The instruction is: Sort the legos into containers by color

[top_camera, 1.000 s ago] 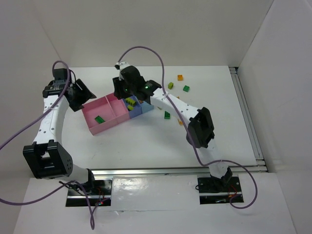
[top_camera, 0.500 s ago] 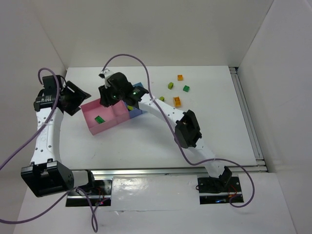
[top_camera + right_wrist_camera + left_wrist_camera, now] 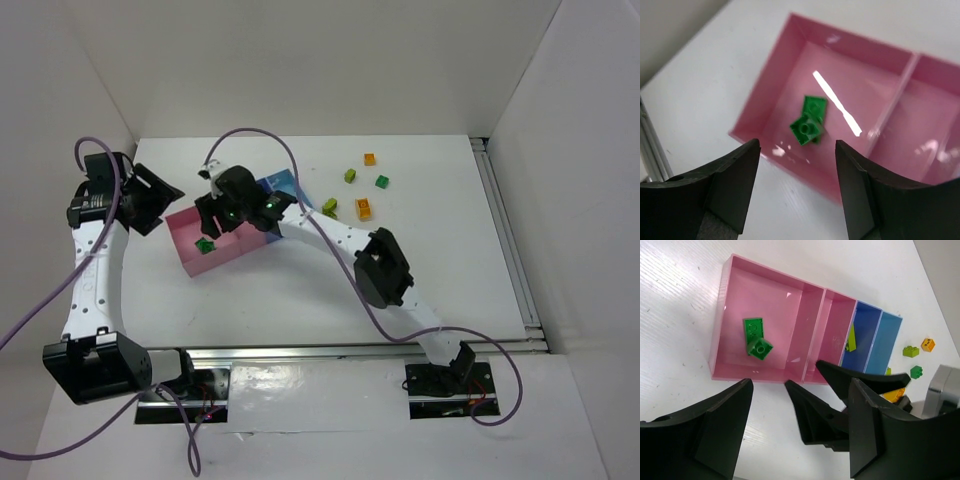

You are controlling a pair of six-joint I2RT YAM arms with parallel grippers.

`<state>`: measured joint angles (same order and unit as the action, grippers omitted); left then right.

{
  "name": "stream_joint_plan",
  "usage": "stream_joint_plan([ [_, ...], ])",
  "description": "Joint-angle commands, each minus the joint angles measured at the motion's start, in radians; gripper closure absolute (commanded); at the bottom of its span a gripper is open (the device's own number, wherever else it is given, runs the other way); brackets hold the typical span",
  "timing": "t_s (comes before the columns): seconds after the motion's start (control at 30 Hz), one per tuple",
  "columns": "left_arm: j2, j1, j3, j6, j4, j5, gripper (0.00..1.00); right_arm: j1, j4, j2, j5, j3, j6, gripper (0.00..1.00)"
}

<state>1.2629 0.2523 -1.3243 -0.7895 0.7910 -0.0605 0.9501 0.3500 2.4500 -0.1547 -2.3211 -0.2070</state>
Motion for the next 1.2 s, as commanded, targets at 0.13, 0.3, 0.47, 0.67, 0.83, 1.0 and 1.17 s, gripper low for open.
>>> stream_joint_plan([
  [0.13,0.015,-0.112,-0.056,0.131,-0.065,-0.032,0.23,-0.118,-0.177,-0.54,0.289,0.655,-0.063,0.35],
  [0.3,0.139,-0.338,-0.139,0.213,-0.043,0.082,0.24,-0.226,-0.07,-0.773,0.423,0.982,-0.204,0.35],
  [0.47,0.245,-0.427,-0.196,0.2,-0.033,0.108,0.24,-0.321,0.09,-0.74,0.388,1.045,-0.288,0.24],
  [0.67,0.279,-0.45,-0.228,0.2,-0.033,0.108,0.23,-0.341,0.112,-0.597,0.374,0.974,-0.27,0.19],
  [0.83,0.279,-0.45,-0.217,0.21,-0.022,0.12,0.22,-0.361,0.057,-0.524,0.385,0.965,-0.27,0.19],
  [1.0,0.259,-0.413,-0.217,0.22,-0.022,0.12,0.22,-0.387,0.018,-0.467,0.376,0.947,-0.27,0.32],
  [1.17,0.241,-0.357,-0.197,0.22,-0.022,0.097,0.22,-0.378,0.013,-0.431,0.385,0.899,-0.261,0.58],
])
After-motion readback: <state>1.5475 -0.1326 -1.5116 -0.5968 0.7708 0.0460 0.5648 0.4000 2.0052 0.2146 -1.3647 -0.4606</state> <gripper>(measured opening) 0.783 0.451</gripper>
